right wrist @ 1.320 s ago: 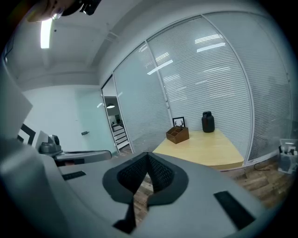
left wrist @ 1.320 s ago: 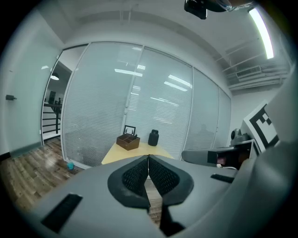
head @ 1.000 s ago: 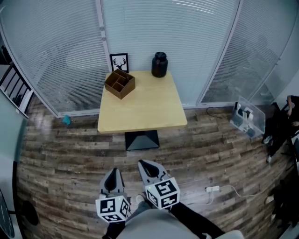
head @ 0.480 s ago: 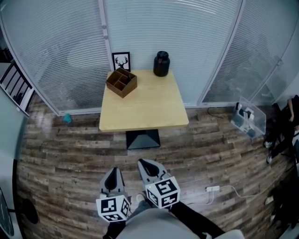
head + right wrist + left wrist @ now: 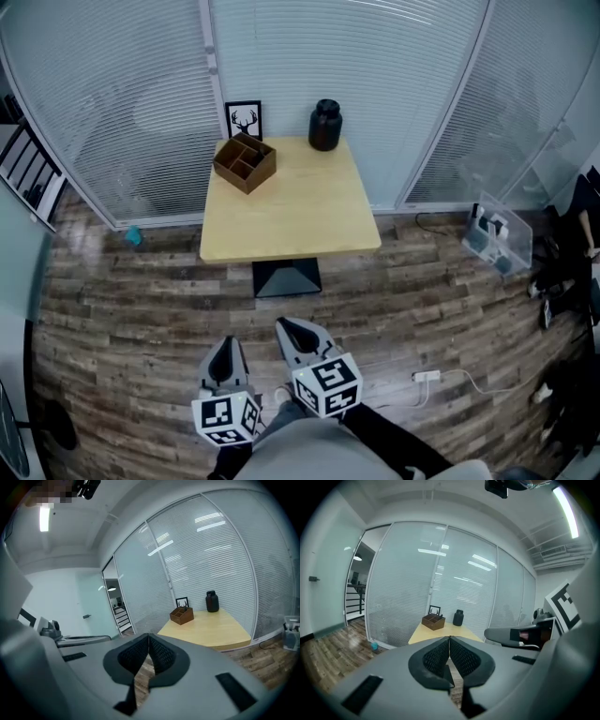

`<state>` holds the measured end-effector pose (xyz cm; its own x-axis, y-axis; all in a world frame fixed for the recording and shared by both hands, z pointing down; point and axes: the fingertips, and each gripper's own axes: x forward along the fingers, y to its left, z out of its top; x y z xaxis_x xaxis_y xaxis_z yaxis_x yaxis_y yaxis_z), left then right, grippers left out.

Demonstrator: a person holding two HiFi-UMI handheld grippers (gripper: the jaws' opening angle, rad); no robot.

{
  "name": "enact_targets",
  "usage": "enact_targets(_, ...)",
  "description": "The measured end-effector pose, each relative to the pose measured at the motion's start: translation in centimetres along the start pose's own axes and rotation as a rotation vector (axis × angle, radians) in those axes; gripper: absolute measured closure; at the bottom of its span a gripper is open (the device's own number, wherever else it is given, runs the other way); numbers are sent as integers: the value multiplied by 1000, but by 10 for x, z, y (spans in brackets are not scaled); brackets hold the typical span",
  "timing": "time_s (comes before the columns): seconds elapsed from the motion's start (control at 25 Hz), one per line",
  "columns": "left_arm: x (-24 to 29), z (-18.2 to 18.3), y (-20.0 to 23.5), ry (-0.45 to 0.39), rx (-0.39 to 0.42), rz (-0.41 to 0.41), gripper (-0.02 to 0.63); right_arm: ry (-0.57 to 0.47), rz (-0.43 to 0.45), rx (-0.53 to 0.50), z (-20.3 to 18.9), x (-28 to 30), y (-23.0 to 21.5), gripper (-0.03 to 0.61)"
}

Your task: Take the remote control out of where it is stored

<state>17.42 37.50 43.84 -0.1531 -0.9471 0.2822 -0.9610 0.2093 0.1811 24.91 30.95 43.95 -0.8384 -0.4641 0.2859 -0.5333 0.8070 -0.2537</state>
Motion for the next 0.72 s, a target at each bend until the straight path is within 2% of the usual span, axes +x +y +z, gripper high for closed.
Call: enact_targets(0.72,3,-5,48,20,-25,-20,605,3,15,11,-1,37,33,572)
